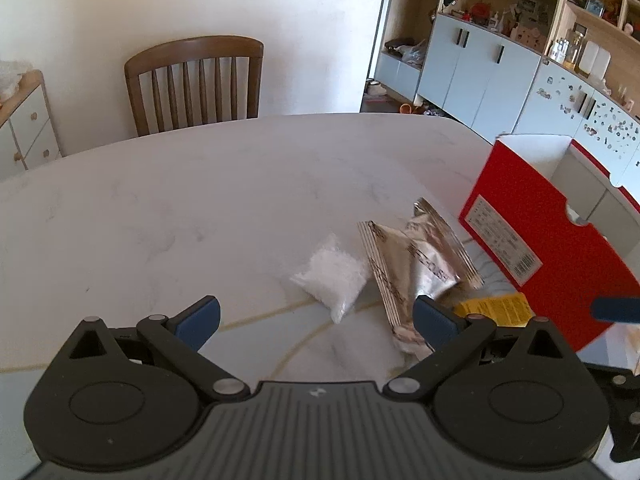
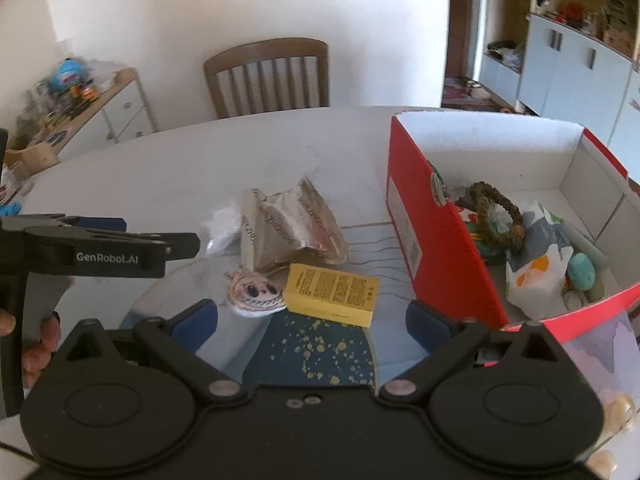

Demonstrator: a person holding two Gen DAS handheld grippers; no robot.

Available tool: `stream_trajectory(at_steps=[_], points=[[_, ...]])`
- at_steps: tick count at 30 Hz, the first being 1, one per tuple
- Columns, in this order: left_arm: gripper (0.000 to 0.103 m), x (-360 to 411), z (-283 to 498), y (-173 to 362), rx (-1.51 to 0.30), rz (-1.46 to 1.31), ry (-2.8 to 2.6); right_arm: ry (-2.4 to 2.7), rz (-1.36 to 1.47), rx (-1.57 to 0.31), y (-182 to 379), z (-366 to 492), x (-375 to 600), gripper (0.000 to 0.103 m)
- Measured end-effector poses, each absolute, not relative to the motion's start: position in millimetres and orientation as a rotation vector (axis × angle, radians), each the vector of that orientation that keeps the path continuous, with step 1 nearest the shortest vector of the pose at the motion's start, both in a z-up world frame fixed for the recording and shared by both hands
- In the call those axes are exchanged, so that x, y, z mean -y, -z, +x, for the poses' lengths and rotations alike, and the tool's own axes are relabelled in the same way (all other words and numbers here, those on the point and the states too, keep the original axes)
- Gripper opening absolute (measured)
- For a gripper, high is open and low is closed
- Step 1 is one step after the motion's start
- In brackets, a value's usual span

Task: Organize objects
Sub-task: 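Withdraw both tools from the box back over the table items, then grasp the white crystal bag with the left tool while the right tool grips the yellow box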

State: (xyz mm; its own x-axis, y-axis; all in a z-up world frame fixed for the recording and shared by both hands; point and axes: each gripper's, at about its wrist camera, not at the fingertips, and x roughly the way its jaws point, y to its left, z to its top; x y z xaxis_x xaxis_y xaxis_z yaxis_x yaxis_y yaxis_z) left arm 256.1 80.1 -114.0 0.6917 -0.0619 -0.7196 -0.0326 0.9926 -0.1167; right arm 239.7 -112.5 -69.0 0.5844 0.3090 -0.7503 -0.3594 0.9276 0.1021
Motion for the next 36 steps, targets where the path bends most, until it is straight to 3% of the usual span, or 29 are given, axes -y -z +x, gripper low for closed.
stream_trajectory(at_steps=[21, 30, 36], points=[[0.100, -81, 301, 153, -0.794, -0.056, 0.139, -0.162, 0.050, -0.878, 101, 270, 99, 0.084], [0.083, -81, 306, 158, -0.797, -0.061, 0.182, -0.129, 0.016, -0.888, 111, 276, 93, 0.081], [0.063, -82, 305, 158, -0.793, -0.073, 0.203, -0.134, 0.016, -0.890, 115, 279, 93, 0.080]])
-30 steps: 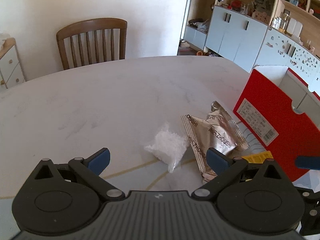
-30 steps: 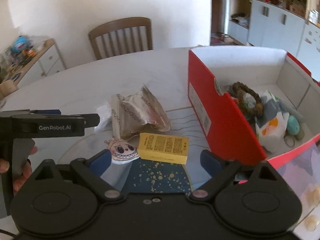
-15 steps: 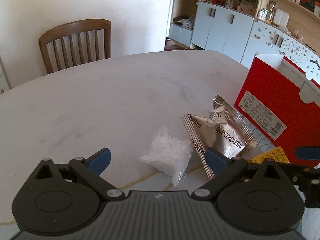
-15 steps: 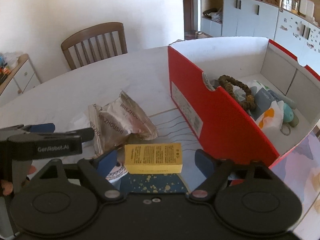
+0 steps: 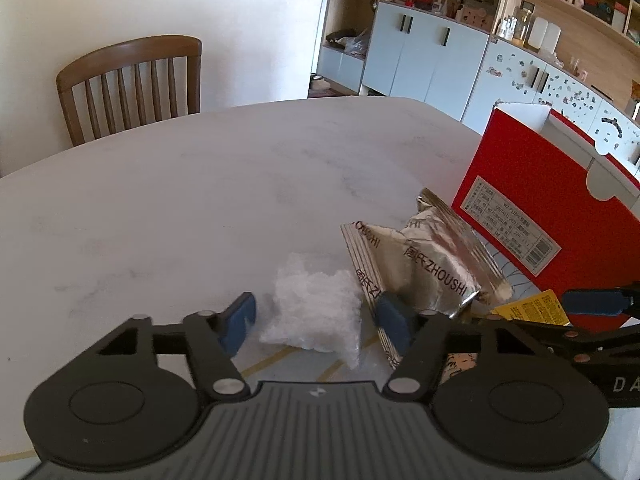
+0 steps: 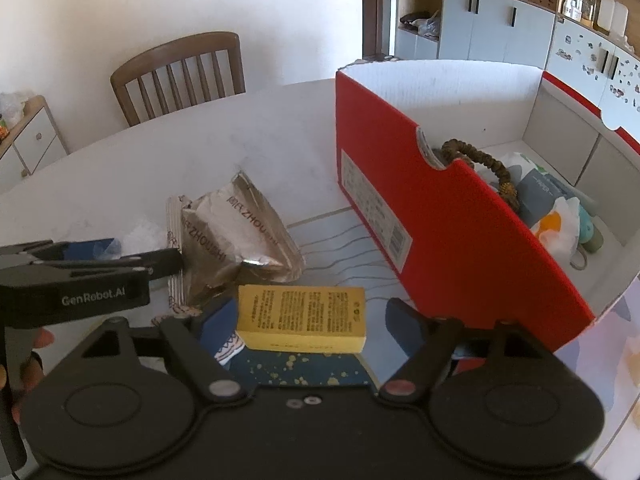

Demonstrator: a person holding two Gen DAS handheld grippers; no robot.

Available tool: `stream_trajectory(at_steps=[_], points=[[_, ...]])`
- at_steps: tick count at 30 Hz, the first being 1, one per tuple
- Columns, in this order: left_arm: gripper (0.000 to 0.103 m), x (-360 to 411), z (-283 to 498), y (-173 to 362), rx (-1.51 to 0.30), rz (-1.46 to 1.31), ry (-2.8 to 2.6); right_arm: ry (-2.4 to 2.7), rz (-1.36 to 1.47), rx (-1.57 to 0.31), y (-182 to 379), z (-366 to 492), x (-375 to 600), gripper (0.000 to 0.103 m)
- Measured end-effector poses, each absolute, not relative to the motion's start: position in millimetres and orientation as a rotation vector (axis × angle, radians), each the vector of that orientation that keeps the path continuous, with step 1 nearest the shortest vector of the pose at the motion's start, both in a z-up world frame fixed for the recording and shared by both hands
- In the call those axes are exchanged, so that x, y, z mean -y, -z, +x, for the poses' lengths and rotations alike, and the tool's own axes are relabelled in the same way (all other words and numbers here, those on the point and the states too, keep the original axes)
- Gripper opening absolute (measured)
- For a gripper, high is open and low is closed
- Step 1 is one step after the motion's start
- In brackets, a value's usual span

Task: Organize objects
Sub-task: 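Grasp the white crystal bag with the left tool while the right tool grips the yellow box, then carry the crystal bag in the left tool and yellow box in the right tool into the box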

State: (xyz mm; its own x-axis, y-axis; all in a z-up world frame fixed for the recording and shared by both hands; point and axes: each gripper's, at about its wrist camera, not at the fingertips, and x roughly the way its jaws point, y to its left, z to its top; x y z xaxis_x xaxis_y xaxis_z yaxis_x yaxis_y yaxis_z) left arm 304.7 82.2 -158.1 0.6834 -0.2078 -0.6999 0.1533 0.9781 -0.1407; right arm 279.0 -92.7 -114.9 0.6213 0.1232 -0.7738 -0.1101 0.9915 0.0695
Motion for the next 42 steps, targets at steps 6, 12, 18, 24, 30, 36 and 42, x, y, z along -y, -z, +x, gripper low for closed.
stream_trajectory(at_steps=[6, 12, 18, 24, 30, 36, 42], points=[[0.048, -87, 304, 156, -0.799, -0.095, 0.197, -0.145, 0.037, -0.900, 115, 281, 95, 0.076], [0.038, -88, 300, 153, -0.812, -0.087, 0.165, -0.163, 0.048, -0.905, 113, 278, 96, 0.069], [0.036, -88, 291, 147, -0.814, -0.081, 0.152, -0.166, 0.051, -0.906, 108, 272, 99, 0.068], [0.034, -88, 276, 134, -0.811, -0.088, 0.149, -0.200, 0.053, -0.892, 91, 261, 103, 0.068], [0.034, -82, 253, 110, -0.796, -0.108, 0.149, -0.254, 0.055, -0.867, 66, 248, 107, 0.068], [0.034, -69, 225, 82, -0.781, -0.146, 0.151, -0.296, 0.059, -0.849, 43, 233, 117, 0.068], [0.034, -49, 205, 53, -0.773, -0.159, 0.151, -0.307, 0.080, -0.838, 22, 221, 134, 0.068]])
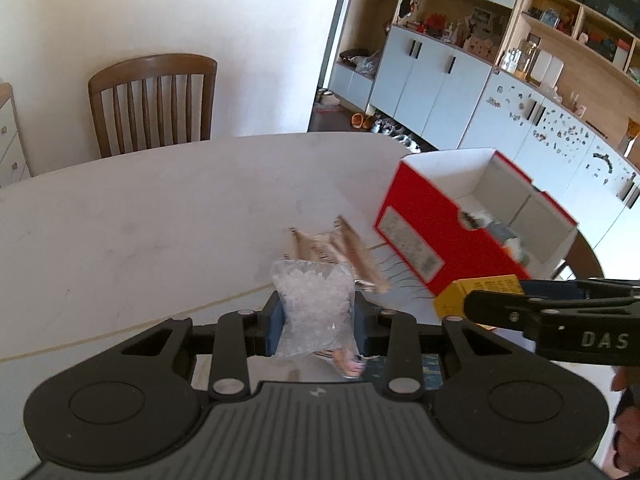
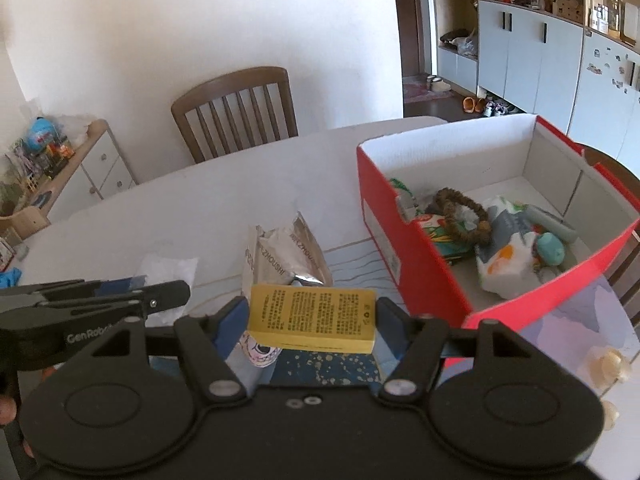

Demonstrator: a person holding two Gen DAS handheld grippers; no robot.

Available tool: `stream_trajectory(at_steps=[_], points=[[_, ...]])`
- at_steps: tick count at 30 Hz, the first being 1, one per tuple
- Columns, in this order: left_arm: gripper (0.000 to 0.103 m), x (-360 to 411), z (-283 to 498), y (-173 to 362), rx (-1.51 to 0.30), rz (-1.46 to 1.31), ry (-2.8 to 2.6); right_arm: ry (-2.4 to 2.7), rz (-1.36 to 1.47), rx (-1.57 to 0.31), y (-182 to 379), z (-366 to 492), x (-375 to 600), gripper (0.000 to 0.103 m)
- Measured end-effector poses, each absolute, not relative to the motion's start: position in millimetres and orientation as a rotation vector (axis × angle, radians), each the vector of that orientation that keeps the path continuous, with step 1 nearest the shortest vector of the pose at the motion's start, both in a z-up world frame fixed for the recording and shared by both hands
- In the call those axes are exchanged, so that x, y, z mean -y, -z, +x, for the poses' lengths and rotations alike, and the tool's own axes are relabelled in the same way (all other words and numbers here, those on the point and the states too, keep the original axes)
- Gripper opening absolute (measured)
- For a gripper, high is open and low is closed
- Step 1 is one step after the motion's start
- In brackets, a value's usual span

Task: Organize objects
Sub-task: 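Carry the crystal bag in the left tool and yellow box in the right tool into the box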

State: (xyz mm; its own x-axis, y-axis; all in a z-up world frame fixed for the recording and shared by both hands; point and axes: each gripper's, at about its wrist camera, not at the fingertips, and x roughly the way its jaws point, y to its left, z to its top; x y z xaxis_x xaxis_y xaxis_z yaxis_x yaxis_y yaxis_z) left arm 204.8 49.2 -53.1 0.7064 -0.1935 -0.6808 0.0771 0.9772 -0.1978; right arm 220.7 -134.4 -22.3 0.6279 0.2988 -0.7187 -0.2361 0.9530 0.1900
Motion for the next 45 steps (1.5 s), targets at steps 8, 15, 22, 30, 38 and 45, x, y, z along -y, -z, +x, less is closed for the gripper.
stream_trajectory(at_steps=[8, 15, 22, 30, 38, 45], points=[[0.034, -17, 193, 16, -0.760, -0.150, 0.163, -0.314, 0.103, -0.831, -3, 211, 166, 0.068], [0.034, 25, 193, -5, -0.753, -0.129, 0.166, -0.363, 0.083, -0.799, -27, 212, 198, 0.068], [0.034, 73, 204, -10, -0.765, -0.120, 0.173, -0.390, 0.073, -0.792, -37, 228, 241, 0.068], [0.034, 125, 225, -8, -0.778, -0.119, 0.177, -0.397, 0.052, -0.793, -36, 254, 292, 0.068], [0.034, 167, 251, 2, -0.790, -0.086, 0.173, -0.397, 0.034, -0.806, -30, 280, 335, 0.068], [0.034, 193, 280, 19, -0.830, -0.065, 0.146, -0.396, 0.018, -0.826, -23, 311, 358, 0.068]])
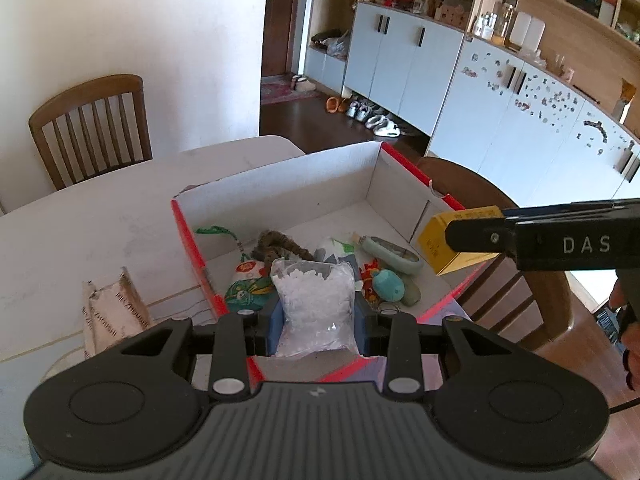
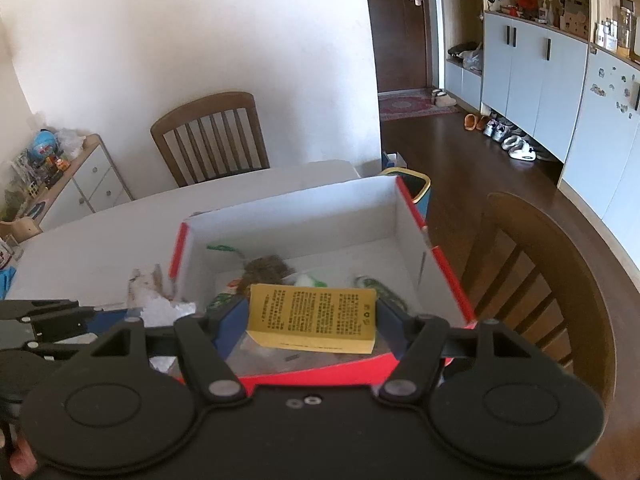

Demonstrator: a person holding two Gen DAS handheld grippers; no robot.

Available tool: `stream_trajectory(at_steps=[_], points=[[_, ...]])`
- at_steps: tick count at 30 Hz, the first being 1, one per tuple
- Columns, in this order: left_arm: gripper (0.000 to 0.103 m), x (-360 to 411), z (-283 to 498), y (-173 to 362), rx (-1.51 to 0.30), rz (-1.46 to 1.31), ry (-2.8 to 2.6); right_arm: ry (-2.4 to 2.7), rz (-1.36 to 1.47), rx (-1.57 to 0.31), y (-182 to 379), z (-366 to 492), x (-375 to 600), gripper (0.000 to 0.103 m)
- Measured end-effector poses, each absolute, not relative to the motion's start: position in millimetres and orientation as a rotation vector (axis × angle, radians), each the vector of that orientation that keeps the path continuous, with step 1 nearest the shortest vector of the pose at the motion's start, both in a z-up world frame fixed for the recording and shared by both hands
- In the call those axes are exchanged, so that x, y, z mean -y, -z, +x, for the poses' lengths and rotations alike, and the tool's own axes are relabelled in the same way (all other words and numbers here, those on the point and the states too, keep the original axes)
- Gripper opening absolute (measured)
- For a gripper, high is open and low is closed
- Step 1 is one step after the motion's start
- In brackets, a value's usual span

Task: Organize objects
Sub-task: 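Carry the crystal bag in the left tool and yellow box in the right tool into the box, then open both tools to drop the crystal bag and yellow box in the box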

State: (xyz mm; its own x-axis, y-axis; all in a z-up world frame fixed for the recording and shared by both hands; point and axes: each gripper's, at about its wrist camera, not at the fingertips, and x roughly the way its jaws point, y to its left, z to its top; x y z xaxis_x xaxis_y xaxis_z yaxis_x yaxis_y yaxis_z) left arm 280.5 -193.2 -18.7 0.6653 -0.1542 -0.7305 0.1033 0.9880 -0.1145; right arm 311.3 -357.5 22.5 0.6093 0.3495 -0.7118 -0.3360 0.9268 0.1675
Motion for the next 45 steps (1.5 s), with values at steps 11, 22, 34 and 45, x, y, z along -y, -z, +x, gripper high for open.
stream_trajectory(at_steps=[11, 22, 34, 45], points=[[0.034, 211, 331, 39, -0.876, -0.016, 0.055, -0.410, -0.023, -0.881, 7, 354, 356, 0.068], [0.034, 213, 377, 65, -0.951, -0.018, 0.005, -0.429, -0.098, -0.911, 43, 385, 348, 0.068], [0.034, 217, 395, 96, -1.028, -0.004, -0.033, -0.433, -0.173, -0.947, 70, 407, 341, 0.068], [0.035, 216, 402, 97, -1.038, -0.014, -0.023, -0.454, -0.219, -0.945, 72, 409, 338, 0.069]])
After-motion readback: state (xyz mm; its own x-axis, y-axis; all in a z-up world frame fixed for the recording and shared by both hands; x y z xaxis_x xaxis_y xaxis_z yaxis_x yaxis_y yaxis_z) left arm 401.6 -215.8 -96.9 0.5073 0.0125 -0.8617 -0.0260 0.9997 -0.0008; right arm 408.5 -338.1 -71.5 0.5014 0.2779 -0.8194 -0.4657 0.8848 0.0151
